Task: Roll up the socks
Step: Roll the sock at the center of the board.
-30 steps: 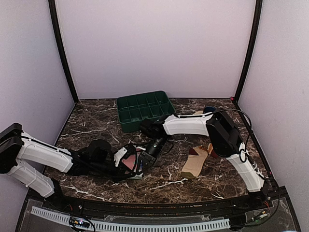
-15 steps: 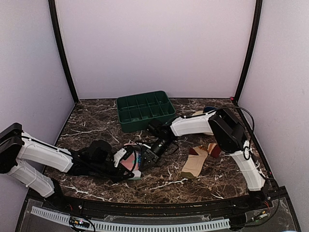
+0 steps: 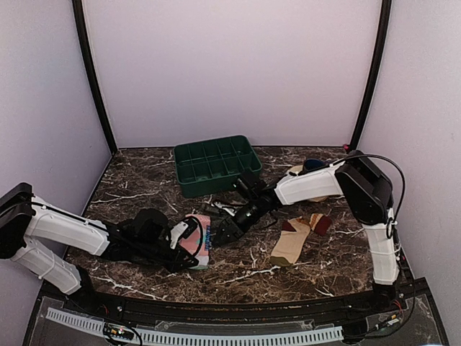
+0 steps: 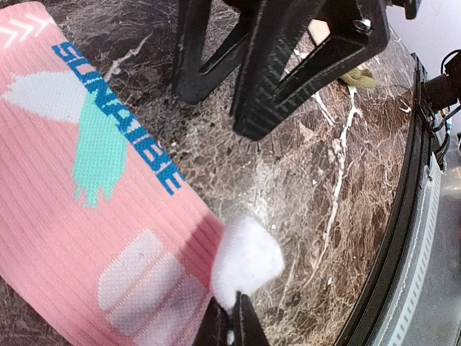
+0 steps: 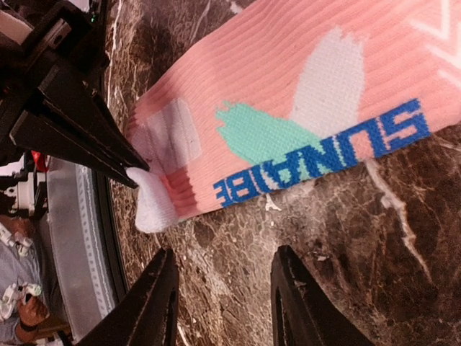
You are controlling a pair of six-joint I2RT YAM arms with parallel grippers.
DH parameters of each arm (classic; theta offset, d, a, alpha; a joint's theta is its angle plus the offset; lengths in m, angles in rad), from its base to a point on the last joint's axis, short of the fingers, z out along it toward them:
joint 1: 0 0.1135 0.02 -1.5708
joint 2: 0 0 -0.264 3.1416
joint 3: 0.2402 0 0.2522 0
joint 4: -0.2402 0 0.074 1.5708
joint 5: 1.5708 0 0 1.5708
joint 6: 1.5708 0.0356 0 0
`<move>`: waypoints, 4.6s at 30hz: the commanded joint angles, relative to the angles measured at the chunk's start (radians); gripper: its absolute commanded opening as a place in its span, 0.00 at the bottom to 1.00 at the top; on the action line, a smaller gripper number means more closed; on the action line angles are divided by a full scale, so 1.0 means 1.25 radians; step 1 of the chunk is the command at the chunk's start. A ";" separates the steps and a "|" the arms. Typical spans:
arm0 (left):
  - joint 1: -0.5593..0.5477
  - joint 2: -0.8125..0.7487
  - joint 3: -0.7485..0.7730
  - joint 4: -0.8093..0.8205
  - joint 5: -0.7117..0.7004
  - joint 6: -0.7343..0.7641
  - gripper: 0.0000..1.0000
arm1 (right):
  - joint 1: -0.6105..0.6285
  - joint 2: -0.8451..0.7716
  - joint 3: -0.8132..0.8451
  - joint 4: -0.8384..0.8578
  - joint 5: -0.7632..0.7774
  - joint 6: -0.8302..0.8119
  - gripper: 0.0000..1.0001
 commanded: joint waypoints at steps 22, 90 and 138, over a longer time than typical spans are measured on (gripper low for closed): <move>0.042 0.054 0.059 -0.111 0.103 -0.137 0.00 | 0.264 -0.323 -0.381 0.337 0.745 -0.217 0.45; 0.110 0.116 0.034 -0.035 0.311 -0.138 0.00 | 0.398 -0.080 -0.148 0.149 0.851 -0.512 0.26; 0.136 -0.359 -0.091 -0.184 -0.132 -0.270 0.38 | 0.181 0.097 0.232 -0.316 0.241 -0.223 0.00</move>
